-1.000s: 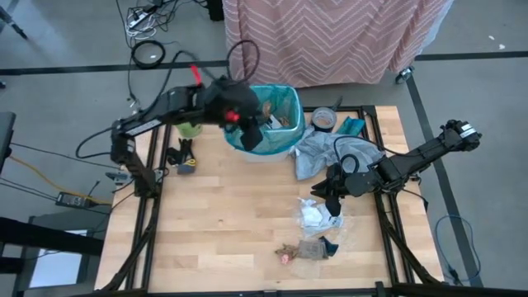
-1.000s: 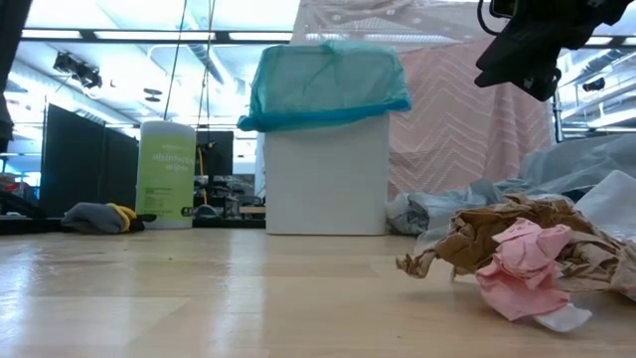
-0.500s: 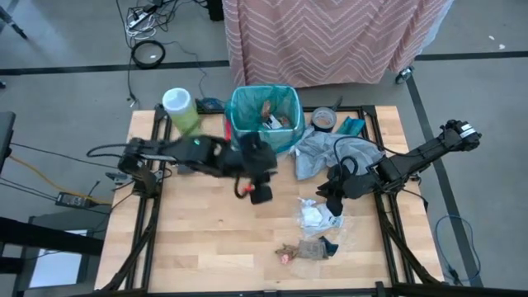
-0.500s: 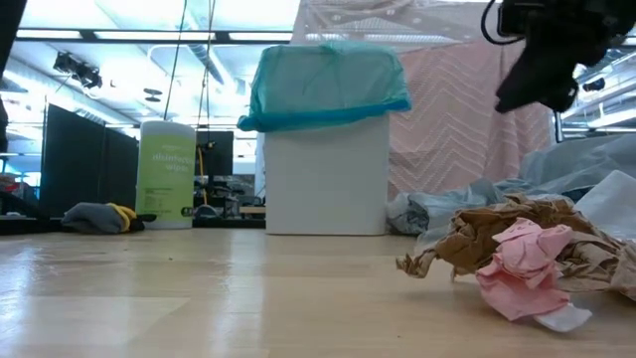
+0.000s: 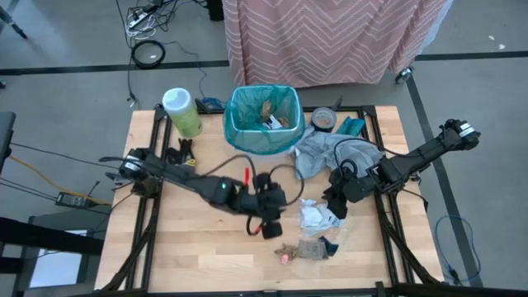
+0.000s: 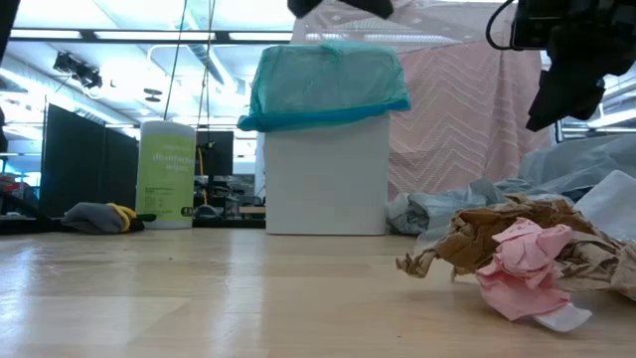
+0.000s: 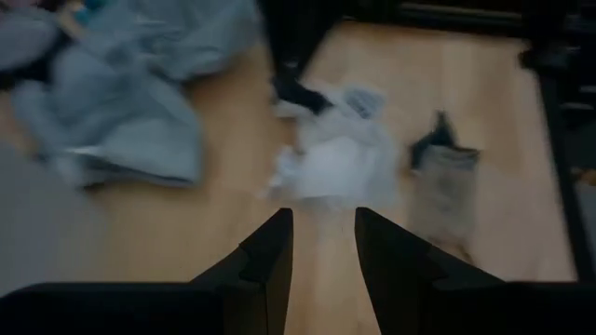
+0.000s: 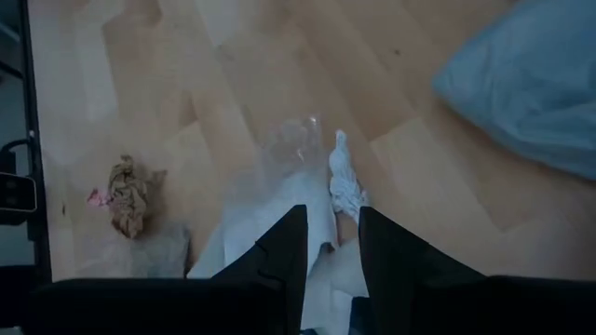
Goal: Place trash/remove bag and relplace
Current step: Put the brown napkin into the trash bin
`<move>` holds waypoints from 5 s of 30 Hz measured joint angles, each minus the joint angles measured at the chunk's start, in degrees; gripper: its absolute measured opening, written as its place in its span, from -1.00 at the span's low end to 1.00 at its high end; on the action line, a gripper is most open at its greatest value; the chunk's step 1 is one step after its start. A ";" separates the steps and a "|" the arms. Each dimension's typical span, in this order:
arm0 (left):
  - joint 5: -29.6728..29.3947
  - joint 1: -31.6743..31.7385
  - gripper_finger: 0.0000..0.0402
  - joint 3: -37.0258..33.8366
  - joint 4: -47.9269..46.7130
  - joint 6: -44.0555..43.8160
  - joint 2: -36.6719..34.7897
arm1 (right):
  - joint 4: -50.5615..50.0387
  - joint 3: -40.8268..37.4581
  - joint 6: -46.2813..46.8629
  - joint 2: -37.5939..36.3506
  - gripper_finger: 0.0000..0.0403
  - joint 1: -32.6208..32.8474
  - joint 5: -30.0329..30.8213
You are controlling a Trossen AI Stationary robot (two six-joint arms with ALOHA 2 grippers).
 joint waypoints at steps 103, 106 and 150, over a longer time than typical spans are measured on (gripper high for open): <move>-9.26 -4.67 -0.96 26.71 -9.41 2.79 9.46 | -23.94 0.00 47.01 0.00 -1.00 8.15 -6.43; -10.71 -4.05 -0.96 22.99 -4.48 2.78 5.77 | -24.59 0.02 49.34 0.02 -1.00 10.22 -6.45; -21.55 -1.04 -0.95 -24.15 22.95 1.81 -32.06 | 3.16 7.27 36.60 35.01 -1.00 0.52 -11.40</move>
